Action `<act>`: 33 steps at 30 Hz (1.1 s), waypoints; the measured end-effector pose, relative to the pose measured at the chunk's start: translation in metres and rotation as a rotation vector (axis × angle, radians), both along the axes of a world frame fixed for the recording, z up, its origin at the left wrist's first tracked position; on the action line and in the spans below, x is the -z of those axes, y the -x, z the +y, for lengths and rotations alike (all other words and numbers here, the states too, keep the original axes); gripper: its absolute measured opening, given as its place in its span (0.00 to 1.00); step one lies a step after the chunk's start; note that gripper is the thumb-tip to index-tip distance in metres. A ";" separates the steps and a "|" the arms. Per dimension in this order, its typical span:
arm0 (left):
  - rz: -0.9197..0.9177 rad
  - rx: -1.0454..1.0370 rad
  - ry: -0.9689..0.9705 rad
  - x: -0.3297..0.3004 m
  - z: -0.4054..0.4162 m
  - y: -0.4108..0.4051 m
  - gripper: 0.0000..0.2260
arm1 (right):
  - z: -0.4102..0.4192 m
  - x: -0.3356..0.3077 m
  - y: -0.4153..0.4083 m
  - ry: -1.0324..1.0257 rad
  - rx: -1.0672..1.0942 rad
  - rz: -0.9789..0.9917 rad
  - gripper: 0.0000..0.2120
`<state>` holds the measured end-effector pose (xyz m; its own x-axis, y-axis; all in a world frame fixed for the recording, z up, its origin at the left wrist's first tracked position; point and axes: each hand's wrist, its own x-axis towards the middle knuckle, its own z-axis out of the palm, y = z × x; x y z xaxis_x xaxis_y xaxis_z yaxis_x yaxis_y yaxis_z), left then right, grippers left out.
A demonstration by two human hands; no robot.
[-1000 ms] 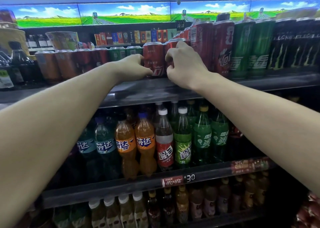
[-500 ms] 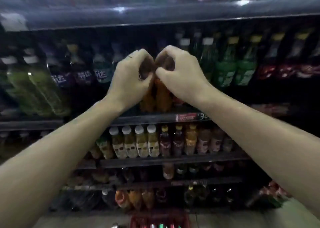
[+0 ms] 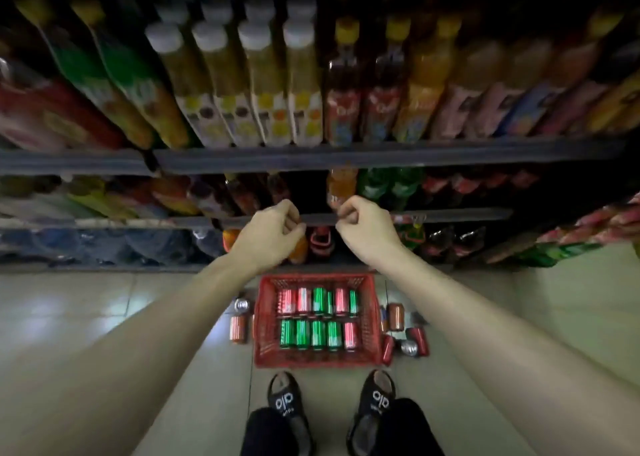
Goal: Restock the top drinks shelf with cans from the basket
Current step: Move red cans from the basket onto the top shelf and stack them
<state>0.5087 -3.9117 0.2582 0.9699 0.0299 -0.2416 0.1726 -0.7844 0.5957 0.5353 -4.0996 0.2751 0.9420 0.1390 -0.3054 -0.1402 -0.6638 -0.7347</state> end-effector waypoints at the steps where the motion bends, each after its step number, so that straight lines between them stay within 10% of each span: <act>1: 0.053 -0.012 0.013 0.037 -0.001 0.005 0.05 | -0.003 0.038 0.005 0.004 0.008 0.040 0.04; 18: 0.575 -0.363 0.027 0.596 0.010 0.054 0.41 | -0.017 0.645 0.042 0.202 0.112 0.531 0.20; 27: 0.653 -0.684 0.363 0.705 0.041 0.041 0.46 | -0.014 0.752 0.032 0.163 0.268 0.529 0.30; 30: 0.612 -0.677 0.370 0.774 0.066 0.046 0.63 | -0.017 0.761 0.029 0.197 0.274 0.525 0.30; 33: 0.617 -0.641 0.365 0.768 0.068 0.045 0.43 | -0.019 0.766 0.025 0.230 0.268 0.541 0.33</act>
<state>0.4638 -3.8433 -0.5099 0.4946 0.3317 -0.8033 0.8687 -0.2161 0.4456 0.5103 -4.1189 -0.4906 0.6397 -0.2051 -0.7408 -0.6336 -0.6863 -0.3572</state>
